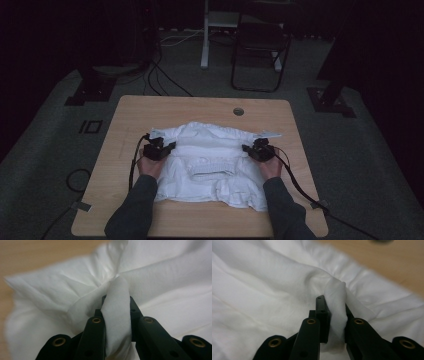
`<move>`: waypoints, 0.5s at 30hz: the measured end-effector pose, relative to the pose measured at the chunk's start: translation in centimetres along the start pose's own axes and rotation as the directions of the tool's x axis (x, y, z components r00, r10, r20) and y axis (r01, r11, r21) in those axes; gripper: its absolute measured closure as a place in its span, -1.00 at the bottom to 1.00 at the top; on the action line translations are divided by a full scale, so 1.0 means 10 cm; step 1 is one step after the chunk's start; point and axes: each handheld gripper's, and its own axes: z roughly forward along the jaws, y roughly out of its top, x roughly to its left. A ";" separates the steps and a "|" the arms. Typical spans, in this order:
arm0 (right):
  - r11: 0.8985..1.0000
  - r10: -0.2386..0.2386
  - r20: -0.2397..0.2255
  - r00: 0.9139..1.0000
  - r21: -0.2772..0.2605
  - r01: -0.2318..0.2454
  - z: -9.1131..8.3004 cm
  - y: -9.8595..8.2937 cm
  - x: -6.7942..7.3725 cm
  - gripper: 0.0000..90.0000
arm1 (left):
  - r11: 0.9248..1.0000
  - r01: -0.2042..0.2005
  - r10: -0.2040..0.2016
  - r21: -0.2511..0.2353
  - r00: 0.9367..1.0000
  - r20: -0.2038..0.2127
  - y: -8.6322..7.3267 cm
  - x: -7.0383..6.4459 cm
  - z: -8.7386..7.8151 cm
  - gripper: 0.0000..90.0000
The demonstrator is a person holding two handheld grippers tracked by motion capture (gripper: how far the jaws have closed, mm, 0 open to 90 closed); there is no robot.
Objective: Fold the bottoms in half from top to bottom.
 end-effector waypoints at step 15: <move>0.961 -0.115 0.013 0.993 -0.253 0.115 -0.95 0.29 0.16 0.87 | 0.970 -0.091 0.111 -0.225 0.991 0.078 0.36 -0.41 -0.95 0.82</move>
